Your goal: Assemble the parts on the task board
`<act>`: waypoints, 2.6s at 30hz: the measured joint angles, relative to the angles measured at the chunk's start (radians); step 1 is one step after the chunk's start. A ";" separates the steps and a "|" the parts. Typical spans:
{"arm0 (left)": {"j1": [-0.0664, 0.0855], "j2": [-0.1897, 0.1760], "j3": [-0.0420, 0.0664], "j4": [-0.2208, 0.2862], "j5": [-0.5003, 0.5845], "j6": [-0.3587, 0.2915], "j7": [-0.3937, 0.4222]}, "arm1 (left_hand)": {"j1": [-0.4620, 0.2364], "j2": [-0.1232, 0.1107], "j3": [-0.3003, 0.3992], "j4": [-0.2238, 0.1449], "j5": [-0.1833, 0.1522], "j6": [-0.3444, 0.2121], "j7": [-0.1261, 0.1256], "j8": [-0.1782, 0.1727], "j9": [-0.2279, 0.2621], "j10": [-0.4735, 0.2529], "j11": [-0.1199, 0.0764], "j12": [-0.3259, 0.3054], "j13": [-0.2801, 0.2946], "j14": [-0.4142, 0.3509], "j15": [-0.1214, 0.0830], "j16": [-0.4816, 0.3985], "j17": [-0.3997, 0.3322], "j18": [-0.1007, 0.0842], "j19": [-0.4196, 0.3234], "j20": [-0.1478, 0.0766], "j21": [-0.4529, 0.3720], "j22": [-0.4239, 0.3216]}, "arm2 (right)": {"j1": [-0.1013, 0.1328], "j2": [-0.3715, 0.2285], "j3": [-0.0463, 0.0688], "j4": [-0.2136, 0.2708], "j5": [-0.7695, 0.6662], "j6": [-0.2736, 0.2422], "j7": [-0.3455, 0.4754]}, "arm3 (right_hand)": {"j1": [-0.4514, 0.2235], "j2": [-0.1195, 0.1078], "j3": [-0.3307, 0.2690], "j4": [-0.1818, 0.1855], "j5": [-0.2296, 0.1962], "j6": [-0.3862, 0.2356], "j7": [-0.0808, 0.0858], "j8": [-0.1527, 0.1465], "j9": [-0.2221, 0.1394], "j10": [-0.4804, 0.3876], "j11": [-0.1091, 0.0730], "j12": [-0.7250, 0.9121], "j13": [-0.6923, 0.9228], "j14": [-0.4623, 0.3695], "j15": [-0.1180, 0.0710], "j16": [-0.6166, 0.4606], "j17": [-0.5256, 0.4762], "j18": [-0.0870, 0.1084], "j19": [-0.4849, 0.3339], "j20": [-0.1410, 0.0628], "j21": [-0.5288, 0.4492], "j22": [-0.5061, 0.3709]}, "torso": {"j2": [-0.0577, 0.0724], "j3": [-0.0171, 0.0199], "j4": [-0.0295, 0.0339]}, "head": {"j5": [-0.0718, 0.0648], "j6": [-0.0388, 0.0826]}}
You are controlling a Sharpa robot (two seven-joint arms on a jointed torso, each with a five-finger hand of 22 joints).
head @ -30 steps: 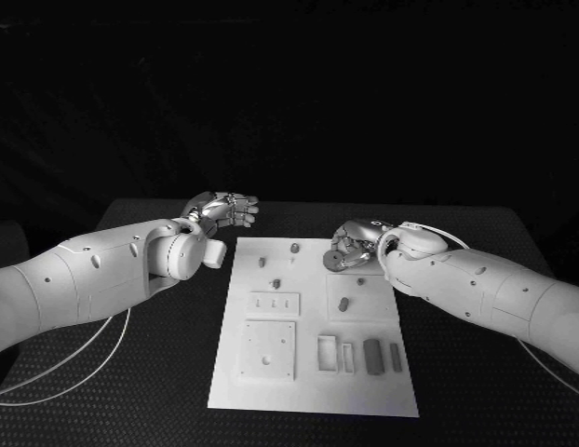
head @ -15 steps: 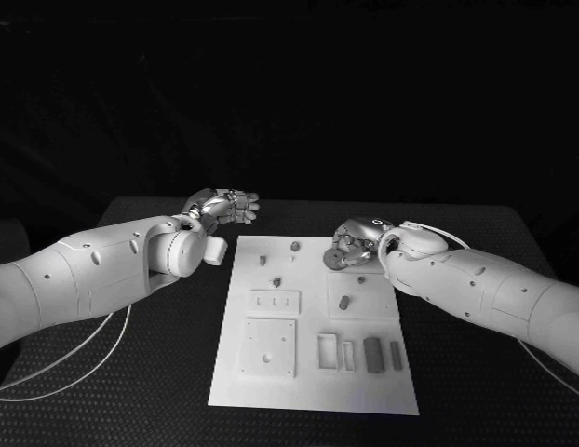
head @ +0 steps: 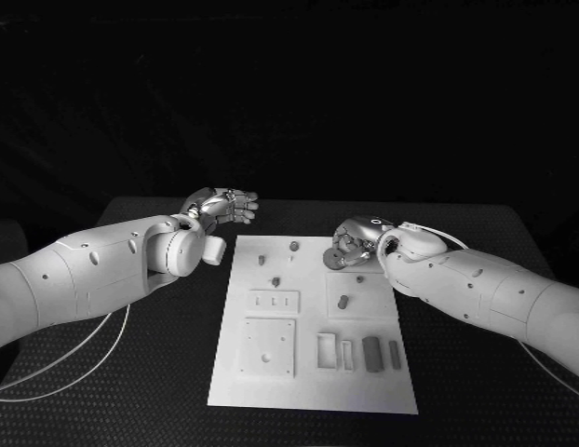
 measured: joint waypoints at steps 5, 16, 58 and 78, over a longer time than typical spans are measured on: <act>0.000 0.000 0.000 0.000 0.000 0.000 0.000 | 0.000 0.000 0.000 0.000 0.000 0.000 0.000 0.000 0.000 0.000 0.000 0.000 0.000 0.000 0.000 0.000 0.000 0.000 0.000 0.000 0.000 0.000 | -0.002 0.000 -0.001 0.002 -0.018 -0.017 -0.003 | -0.035 -0.007 -0.034 0.000 0.020 0.025 -0.007 0.000 0.000 0.005 -0.005 0.000 0.000 0.002 -0.008 0.000 0.003 0.005 0.002 -0.002 0.007 -0.004 | 0.000 0.0000 0.0000 | -0.001 0.002; 0.001 -0.001 0.000 -0.001 -0.001 0.000 0.000 | 0.000 0.000 0.000 0.000 0.000 0.000 0.000 0.000 0.000 0.000 0.000 0.000 0.000 0.000 0.000 0.000 0.000 0.000 0.000 0.000 0.000 0.000 | -0.007 -0.012 -0.004 0.037 -0.049 -0.076 -0.014 | -0.087 -0.006 -0.084 0.005 0.007 0.051 -0.006 0.003 0.037 0.013 -0.012 -0.006 0.000 0.008 -0.014 -0.009 0.005 0.005 0.013 -0.009 0.007 -0.013 | 0.000 -0.0006 -0.0012 | 0.003 0.008; 0.007 0.016 0.000 -0.003 -0.002 -0.001 0.001 | 0.000 0.000 0.000 0.000 0.000 0.000 0.000 0.000 0.000 0.000 0.000 0.000 0.000 0.000 0.000 0.000 0.001 0.000 0.000 0.000 0.000 0.000 | -0.004 0.077 -0.004 0.080 -0.217 -0.206 -0.041 | -0.073 -0.022 -0.065 0.010 0.016 0.053 -0.003 -0.010 0.037 0.020 -0.012 -0.016 -0.001 0.015 -0.014 -0.018 0.007 -0.004 0.020 -0.016 0.007 -0.027 | 0.002 -0.0038 0.0040 | 0.014 0.022; 0.015 0.023 0.001 -0.002 -0.003 -0.001 0.000 | 0.000 0.000 0.000 0.000 0.000 0.000 0.000 0.000 0.000 0.000 0.000 -0.004 0.000 0.000 0.000 0.000 0.001 0.000 0.000 0.000 0.000 0.000 | -0.012 0.106 -0.006 0.052 -0.260 -0.201 -0.072 | -0.078 -0.027 -0.054 0.016 0.008 0.053 -0.003 -0.017 0.041 0.020 -0.012 -0.019 -0.001 0.015 -0.013 -0.023 0.008 -0.003 0.021 -0.015 0.007 -0.030 | 0.003 -0.0101 0.0121 | 0.022 0.022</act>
